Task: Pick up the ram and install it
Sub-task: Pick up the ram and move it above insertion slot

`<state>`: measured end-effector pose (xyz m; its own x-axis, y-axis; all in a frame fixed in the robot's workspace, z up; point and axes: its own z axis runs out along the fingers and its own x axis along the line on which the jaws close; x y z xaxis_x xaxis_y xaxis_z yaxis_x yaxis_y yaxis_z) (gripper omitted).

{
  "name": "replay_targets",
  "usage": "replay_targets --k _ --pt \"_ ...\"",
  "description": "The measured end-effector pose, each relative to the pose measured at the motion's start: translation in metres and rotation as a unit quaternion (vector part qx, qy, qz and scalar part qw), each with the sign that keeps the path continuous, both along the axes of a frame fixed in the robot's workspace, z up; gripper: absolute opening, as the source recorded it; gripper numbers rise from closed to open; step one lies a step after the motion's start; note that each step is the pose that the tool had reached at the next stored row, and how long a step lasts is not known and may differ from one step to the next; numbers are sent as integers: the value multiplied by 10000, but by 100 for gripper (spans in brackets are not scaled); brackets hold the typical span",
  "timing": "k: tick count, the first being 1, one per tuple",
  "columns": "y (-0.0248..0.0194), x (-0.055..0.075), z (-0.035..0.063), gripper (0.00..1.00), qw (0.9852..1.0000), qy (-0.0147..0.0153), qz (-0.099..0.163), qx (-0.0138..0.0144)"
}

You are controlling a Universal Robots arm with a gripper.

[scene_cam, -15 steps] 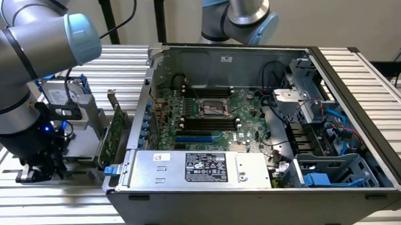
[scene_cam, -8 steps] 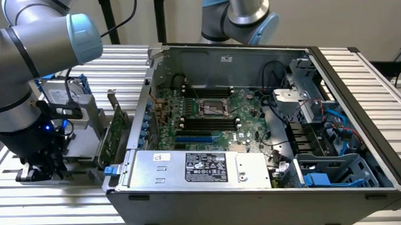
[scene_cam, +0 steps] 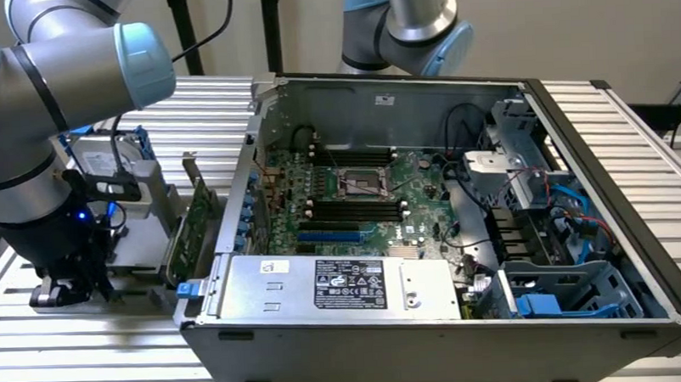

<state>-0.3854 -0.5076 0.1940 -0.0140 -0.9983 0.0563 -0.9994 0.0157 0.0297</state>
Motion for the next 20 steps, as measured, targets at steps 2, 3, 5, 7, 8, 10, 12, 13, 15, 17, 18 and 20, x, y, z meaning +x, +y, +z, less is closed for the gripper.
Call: replay_targets --k 2,3,5,7,8,10,12,13,15,17,18,20 --pt "1 0 0 18 10000 0 0 0" --pt "1 1 0 14 10000 0 0 0" --pt "1 1 0 14 10000 0 0 0" --pt "1 1 0 14 10000 0 0 0" --pt "1 1 0 14 10000 0 0 0" --pt "1 1 0 14 10000 0 0 0" --pt "1 1 2 14 10000 -1 0 5" --pt "0 1 5 14 10000 0 2 16" --pt "1 1 8 14 10000 0 7 48" --pt "1 1 9 14 10000 -1 9 63" --pt "2 1 9 14 10000 -1 9 64" --pt "1 1 10 14 10000 -1 10 64"
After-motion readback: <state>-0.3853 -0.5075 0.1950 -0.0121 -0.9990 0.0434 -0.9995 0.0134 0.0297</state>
